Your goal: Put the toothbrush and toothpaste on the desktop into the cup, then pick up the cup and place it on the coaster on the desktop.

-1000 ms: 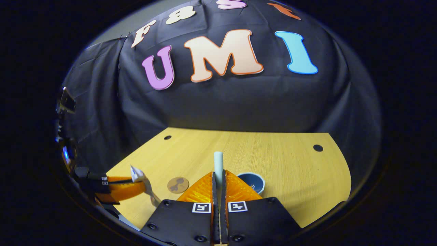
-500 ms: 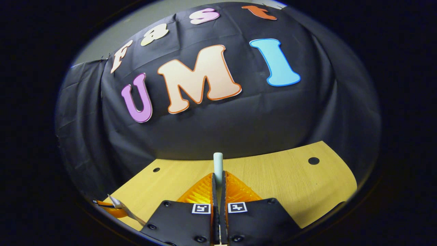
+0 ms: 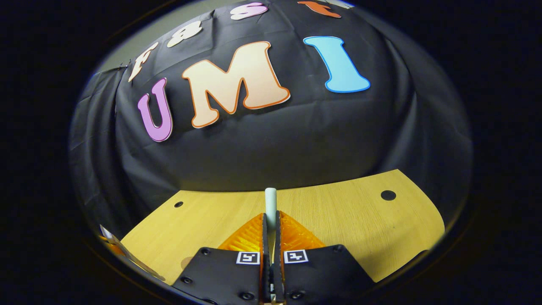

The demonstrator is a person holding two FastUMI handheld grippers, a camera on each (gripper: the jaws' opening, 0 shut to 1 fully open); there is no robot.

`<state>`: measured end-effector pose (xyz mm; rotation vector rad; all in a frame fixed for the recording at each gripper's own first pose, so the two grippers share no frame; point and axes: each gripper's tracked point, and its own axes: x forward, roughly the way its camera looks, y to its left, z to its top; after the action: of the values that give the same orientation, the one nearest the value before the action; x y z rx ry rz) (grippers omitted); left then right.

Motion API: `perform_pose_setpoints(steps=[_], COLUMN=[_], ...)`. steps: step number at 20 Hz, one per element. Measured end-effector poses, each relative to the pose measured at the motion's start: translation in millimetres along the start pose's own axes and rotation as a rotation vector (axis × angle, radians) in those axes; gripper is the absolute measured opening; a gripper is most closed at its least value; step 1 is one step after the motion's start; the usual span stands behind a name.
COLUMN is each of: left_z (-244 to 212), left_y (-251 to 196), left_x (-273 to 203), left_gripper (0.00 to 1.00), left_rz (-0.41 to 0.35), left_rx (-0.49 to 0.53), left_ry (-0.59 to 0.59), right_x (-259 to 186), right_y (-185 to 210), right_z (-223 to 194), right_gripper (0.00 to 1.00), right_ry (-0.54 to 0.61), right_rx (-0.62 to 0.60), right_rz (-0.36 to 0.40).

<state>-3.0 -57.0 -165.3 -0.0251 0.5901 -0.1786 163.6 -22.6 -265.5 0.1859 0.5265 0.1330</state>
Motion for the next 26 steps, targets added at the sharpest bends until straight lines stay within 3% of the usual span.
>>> perform_pose_setpoints(steps=[4, 8, 10, 12, 13, 15, 26], left_z=[12.4, 11.8, 15.7, 19.2, 22.7, 30.5, 67.5], left_y=[-4.0, -21.9, -29.3, -37.5, -42.5, -53.2, -130.5], left_x=[3.3, 5.8, 10.5, 12.9, 14.1, 19.9, 56.2], left_gripper=[0.0, 0.0, 0.0, 0.0, 0.0, 0.0, 0.0], left_rz=[-0.009, -0.039, -0.058, -0.081, -0.093, -0.116, -0.28], left_rx=[0.014, 0.021, 0.027, 0.028, 0.029, 0.035, -0.001], left_ry=[-0.02, -0.029, -0.031, -0.036, -0.041, -0.051, -0.118], right_x=[-5.4, -19.3, -31.0, -43.7, -53.4, -68.9, -144.1], right_y=[-7.7, -7.7, -11.7, -19.0, -23.7, -33.0, -100.9], right_z=[-35.1, -60.0, -68.0, -71.1, -72.3, -75.7, -90.5], right_gripper=[0.06, 0.12, 0.3, 0.73, 1.0, 0.96, 0.99], right_ry=[0.091, 0.159, 0.18, 0.181, 0.178, 0.173, 0.2], right_rx=[-0.024, -0.018, -0.021, -0.033, -0.041, -0.05, -0.014], right_rz=[-0.015, 0.014, 0.019, 0.014, 0.003, -0.01, -0.108])
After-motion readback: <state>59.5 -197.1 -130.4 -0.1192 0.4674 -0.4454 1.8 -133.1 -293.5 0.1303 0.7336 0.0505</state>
